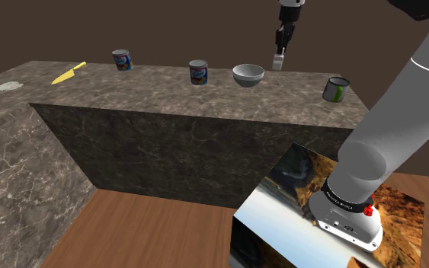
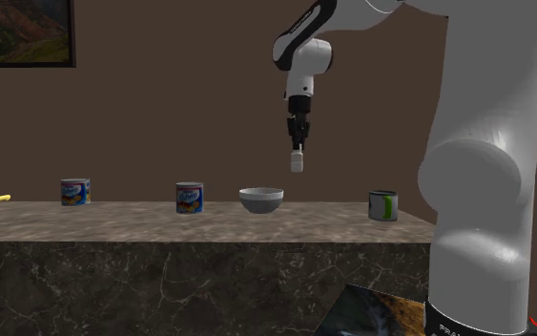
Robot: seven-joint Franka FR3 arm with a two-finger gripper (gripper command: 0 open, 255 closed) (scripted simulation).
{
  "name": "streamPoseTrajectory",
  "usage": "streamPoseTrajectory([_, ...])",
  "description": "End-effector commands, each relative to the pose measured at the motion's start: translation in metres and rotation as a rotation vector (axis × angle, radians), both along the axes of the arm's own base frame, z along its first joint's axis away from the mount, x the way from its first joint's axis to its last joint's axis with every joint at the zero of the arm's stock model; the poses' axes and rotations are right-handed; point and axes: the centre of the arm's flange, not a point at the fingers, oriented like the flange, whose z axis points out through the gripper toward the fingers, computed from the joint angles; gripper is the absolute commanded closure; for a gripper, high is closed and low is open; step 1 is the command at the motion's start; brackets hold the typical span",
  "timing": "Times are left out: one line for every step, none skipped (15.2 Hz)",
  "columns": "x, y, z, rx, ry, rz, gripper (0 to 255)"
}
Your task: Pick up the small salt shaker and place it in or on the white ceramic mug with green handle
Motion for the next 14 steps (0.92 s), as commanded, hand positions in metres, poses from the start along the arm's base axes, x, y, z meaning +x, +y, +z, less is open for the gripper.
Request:
streamPoseTrajectory([-0.019,-0.019,0.004,0.000,0.000,0.001,255])
streamPoseTrajectory([-0.028,-0.028,0.005,0.000,0.000,0.001,255])
streamPoseTrajectory([-0.038,-0.037,0.006,0.000,0.000,0.001,255])
streamPoseTrajectory([-0.047,-0.046,0.007,0.000,0.000,0.001,255])
streamPoseTrajectory([-0.057,-0.055,0.009,0.000,0.000,0.001,255])
streamPoseTrajectory([-0.066,-0.064,0.010,0.000,0.000,0.001,255])
streamPoseTrajectory([-0.076,-0.074,0.011,0.000,0.000,0.001,255])
streamPoseTrajectory([-0.085,-0.083,0.012,0.000,0.000,0.001,255])
streamPoseTrajectory([-0.095,-0.092,0.013,0.000,0.000,0.001,255])
streamPoseTrajectory([-0.104,-0.101,0.015,0.000,0.000,0.001,255])
streamPoseTrajectory([-0.114,-0.110,0.016,0.000,0.000,0.001,255])
streamPoseTrajectory([-0.123,-0.119,0.017,0.000,0.000,0.001,255])
streamPoseTrajectory([-0.133,-0.128,0.018,0.000,0.000,0.001,255])
streamPoseTrajectory([-0.142,-0.137,0.020,0.000,0.000,0.001,255])
